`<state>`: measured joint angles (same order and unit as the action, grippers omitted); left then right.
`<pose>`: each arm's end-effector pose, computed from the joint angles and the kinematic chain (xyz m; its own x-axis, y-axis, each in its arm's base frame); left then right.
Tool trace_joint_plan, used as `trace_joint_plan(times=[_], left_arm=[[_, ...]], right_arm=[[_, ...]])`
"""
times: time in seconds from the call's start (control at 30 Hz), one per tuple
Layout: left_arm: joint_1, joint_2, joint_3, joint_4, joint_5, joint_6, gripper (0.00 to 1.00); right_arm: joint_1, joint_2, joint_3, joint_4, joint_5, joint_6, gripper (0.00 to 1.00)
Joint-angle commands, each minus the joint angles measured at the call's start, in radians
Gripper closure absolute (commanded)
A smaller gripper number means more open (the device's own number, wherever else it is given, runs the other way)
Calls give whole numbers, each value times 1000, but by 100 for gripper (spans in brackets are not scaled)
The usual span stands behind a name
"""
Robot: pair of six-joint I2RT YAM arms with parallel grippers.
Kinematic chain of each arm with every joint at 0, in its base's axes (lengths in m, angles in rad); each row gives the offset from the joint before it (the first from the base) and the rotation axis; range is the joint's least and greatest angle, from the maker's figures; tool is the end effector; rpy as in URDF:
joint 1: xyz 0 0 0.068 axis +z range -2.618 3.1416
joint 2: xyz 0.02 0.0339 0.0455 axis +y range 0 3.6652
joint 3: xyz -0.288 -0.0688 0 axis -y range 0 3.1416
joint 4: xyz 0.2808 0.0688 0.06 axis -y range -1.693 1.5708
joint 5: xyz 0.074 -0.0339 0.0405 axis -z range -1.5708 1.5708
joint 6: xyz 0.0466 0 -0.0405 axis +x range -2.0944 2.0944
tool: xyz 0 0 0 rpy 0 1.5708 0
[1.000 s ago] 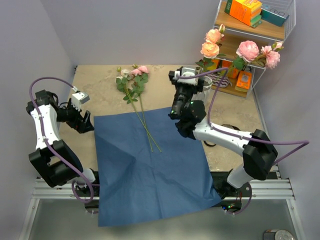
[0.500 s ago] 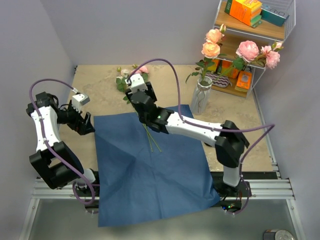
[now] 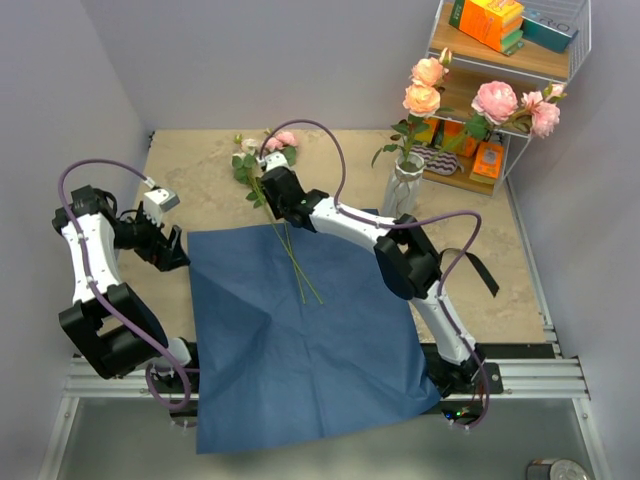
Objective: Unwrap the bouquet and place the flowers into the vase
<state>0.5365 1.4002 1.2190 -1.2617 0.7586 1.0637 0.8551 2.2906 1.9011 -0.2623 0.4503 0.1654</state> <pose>0.2501 0.1114 0.2988 -0.6724 0.3383 -0.6584 0.6017 0.7679 -0.2198 0.3989 0.4278 0.2086 -0.4671 -0.3113 -0.8276 -0.3807 0.9156 -0.1295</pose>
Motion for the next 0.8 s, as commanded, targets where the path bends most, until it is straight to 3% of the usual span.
trace_joint_plan(times=[0.0, 0.23, 0.5, 0.77], left_arm=[[14, -18, -6, 2, 19, 18, 1], [19, -10, -10, 10, 15, 21, 1], [19, 8, -10, 19, 18, 22, 1], [20, 17, -18, 33, 11, 18, 1]], right_arm=[[-5, 52, 145, -51, -87, 37, 52], [-5, 47, 36, 87, -192, 52, 54], [-5, 115, 96, 72, -251, 36, 35], [-5, 197, 191, 18, -240, 11, 41]])
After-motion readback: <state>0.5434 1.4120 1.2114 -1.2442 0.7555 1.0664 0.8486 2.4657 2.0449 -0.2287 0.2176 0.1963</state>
